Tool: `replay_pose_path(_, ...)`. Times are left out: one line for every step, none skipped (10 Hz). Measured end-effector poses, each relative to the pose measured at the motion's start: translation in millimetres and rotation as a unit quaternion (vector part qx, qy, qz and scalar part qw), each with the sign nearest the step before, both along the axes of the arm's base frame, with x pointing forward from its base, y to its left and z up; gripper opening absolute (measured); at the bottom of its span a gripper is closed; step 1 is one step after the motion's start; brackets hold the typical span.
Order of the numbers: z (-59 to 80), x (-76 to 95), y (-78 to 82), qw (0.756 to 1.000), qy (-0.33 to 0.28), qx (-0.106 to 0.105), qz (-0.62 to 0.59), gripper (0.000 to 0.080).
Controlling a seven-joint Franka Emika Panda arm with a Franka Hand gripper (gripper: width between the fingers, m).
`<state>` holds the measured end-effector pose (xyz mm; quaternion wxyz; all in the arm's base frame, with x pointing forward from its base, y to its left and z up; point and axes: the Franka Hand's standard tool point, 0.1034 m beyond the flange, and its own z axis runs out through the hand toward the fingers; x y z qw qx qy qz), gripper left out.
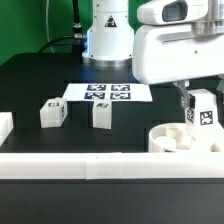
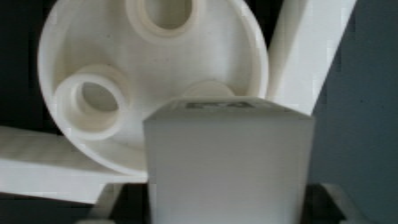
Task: Assemble stool
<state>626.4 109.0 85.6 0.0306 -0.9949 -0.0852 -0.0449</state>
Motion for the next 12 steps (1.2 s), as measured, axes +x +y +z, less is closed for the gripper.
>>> replay_pose_path(-0.7,1.3,4.7,0.995,-0.005,0.011,-0.099,0.0337)
replay_pose_path(-1.0,1.6,5.0,0.987,-0.005,0.017,-0.161,0.0337)
replay_pose_path(-1.2,1.5,4.4,0.969,0.002,0.027,-0.246,0.0337)
replay_pose_path(-1.3,1.3,4.4,0.947,0.007,0.034,-0.320,0.0337)
replay_pose_path(-1.9,0.3,5.3,0.924,0.013,0.038,-0.381,0.0337)
replay_pose_path(-1.9,0.4,5.2,0.908,0.016,0.042,-0.416,0.0337)
replay_pose_path(-1.7,0.5,5.0,0.894,0.018,0.045,-0.445,0.0337)
replay_pose_path(-1.7,0.6,4.7,0.878,0.021,0.049,-0.476,0.0337)
replay_pose_path(-1.7,0.6,4.5,0.862,0.023,0.053,-0.504,0.0337)
replay_pose_path(-1.7,0.7,4.2,0.855,0.025,0.055,-0.516,0.0337)
replay_pose_path(-1.8,0.6,4.0,0.833,0.029,0.060,-0.549,0.0337)
replay_pose_path(-2.2,0.1,4.5,0.804,0.035,0.068,-0.589,0.0337)
